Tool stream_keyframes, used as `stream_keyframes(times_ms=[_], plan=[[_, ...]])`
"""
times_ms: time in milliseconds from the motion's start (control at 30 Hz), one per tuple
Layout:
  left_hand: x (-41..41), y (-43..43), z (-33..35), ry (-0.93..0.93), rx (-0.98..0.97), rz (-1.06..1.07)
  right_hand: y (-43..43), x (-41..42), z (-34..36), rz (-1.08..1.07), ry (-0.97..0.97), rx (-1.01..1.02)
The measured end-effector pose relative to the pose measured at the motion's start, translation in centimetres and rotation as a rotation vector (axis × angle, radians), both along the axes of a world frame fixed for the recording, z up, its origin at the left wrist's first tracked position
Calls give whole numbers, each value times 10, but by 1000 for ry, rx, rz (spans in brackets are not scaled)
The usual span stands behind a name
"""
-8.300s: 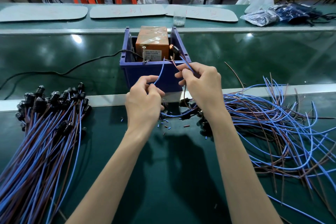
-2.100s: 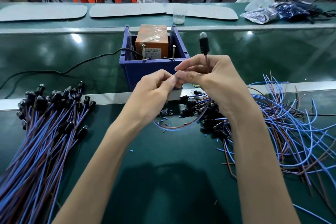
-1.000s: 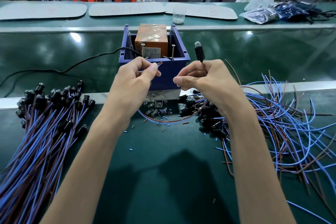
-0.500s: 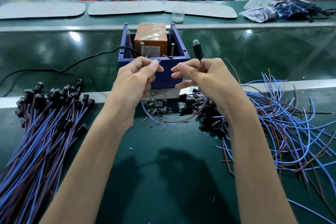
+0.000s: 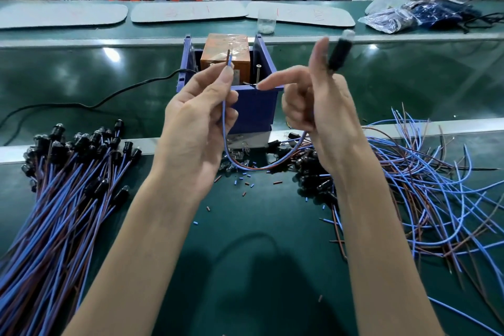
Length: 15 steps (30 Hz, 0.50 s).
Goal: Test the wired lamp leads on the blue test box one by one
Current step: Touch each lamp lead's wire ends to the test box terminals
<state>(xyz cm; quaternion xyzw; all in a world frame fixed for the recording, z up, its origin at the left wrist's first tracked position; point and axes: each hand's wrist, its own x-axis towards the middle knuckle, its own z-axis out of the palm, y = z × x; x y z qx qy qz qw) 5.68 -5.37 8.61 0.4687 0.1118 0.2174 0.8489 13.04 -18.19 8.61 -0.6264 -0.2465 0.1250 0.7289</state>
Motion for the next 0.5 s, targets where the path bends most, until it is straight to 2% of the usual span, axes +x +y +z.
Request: stream_keyframes(times_ms=[100, 267, 500], plan=[[1, -6, -1, -1, -49, 14, 4, -3, -2, 84, -63, -116], [4, -12, -2, -48, -173, 31, 15, -9, -9, 147, -131, -18], [4, -16, -4, -61, -201, 24, 17, -8, -11, 74, -96, -12]])
